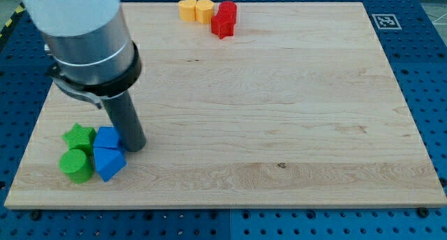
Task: Point your arm at yellow heart
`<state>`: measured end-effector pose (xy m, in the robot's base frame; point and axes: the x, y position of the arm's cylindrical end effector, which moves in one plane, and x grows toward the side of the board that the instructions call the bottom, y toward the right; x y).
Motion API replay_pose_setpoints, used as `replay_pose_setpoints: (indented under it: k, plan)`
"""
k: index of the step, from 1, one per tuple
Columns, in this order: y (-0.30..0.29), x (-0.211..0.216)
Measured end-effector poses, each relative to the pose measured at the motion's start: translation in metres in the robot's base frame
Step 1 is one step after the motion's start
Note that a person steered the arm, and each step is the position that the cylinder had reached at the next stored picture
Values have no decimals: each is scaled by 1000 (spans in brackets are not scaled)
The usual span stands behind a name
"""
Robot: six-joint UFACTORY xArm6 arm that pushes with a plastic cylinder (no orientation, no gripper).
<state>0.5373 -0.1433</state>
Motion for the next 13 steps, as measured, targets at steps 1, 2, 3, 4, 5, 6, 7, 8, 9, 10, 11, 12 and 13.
replay_pose_setpoints:
  k: [1,2,3,4,5,6,7,8,9,10,11,12,13]
  plan:
    - [-2,0]
    - [9,-9]
    - [36,-35]
    - [56,-49]
    - [55,-84]
    - [31,-122]
    - [14,-147]
    - [9,-158]
    - [8,-163]
    - [0,-170]
    - [-31,-208]
    - [-40,-271]
    - [-36,-333]
